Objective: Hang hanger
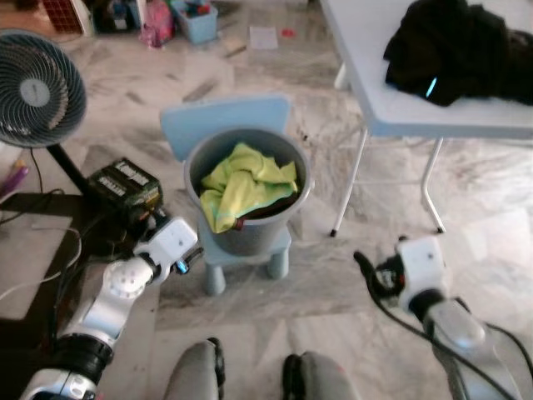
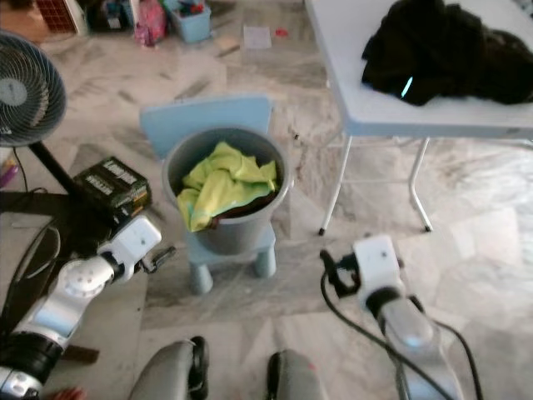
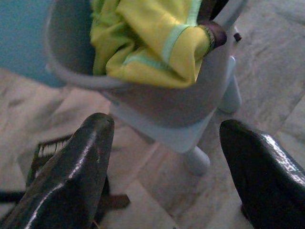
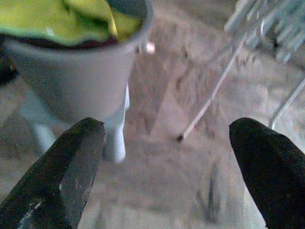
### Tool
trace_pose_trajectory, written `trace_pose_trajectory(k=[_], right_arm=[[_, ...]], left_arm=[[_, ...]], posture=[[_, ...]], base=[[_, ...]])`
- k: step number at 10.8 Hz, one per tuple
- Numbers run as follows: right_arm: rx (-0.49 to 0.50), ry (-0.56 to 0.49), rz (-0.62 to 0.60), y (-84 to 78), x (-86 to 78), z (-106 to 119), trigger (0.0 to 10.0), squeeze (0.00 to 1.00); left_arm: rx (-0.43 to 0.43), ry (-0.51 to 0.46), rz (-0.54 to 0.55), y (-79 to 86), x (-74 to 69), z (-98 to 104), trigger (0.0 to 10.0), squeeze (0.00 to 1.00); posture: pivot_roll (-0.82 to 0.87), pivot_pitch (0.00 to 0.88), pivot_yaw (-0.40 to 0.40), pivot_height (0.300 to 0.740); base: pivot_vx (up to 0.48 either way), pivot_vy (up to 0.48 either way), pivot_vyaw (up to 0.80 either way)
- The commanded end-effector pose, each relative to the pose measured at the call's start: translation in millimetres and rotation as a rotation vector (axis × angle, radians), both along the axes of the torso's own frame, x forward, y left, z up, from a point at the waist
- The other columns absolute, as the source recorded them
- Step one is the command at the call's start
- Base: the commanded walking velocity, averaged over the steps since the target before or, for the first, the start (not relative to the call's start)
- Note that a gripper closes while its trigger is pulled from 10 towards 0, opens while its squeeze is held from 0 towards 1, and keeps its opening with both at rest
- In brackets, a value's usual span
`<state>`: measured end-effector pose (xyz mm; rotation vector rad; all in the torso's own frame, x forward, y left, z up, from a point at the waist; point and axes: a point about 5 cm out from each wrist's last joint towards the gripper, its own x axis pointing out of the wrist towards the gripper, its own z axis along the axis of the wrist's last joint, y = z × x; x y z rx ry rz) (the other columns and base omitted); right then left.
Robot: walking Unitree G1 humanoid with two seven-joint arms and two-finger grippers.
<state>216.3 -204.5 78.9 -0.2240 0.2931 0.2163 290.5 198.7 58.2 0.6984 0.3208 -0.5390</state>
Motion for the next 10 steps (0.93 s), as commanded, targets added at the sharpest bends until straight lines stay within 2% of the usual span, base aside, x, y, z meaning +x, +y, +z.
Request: trace_pose_trajectory(k=[1, 2, 4, 5, 6, 7, 8, 10], right_arm=[[-0.014, 0.005, 0.0, -2.4, -2.4, 2.9, 10.0, 0.0], [-0.014, 0.014, 0.005, -0.8, -4.2, 3.2, 10.0, 0.0], [-0.011, 0.021, 0.014, 1.5, -5.0, 3.3, 10.0, 0.0], [-0.014, 0.023, 0.015, 0.9, -4.9, 3.9, 10.0, 0.0], [-0.015, 0.025, 0.014, 0.3, -5.5, 5.0, 10.0, 0.0], [-0.017, 0.026, 0.015, 0.3, -6.2, 5.5, 10.0, 0.0], [-0.02, 0.028, 0.011, -0.6, -7.0, 5.2, 10.0, 0.0], [-0.023, 0.031, 0.012, 0.7, -7.4, 4.8, 10.0, 0.0]], left_arm=[[0.056, -0.053, -0.065, -1.2, 6.3, 8.2, 10.0, 1.0], [0.063, -0.071, -0.063, 5.5, 10.9, 10.9, 10.0, 1.0], [0.081, -0.108, -0.083, 5.5, 16.0, 14.0, 10.0, 1.0], [0.09, -0.106, -0.084, 4.4, 19.8, 10.9, 10.0, 0.95], [0.097, -0.086, -0.097, 2.8, 21.6, 7.9, 10.0, 0.57], [0.099, -0.076, -0.102, 2.2, 25.0, 9.1, 10.0, 0.11], [0.101, -0.064, -0.131, 1.0, 27.7, 10.7, 10.0, 0.0], [0.133, 0.006, -0.253, -4.5, 27.9, 9.6, 10.0, 0.0]], posture=[[-0.17, 0.261, -0.092, 0.74], [-0.17, 0.264, -0.095, 0.74], [-0.17, 0.267, -0.097, 0.74], [-0.17, 0.269, -0.101, 0.74], [-0.18, 0.274, -0.103, 0.74], [-0.18, 0.275, -0.102, 0.74], [-0.18, 0.278, -0.1, 0.74], [-0.18, 0.28, -0.098, 0.74]], base=[[0.0, 0.0, 0.0], [0.0, 0.0, 0.0], [0.0, 0.0, 0.0], [0.0, 0.0, 0.0], [0.0, 0.0, 0.0], [0.0, 0.0, 0.0], [0.0, 0.0, 0.0], [0.0, 0.0, 0.0]])
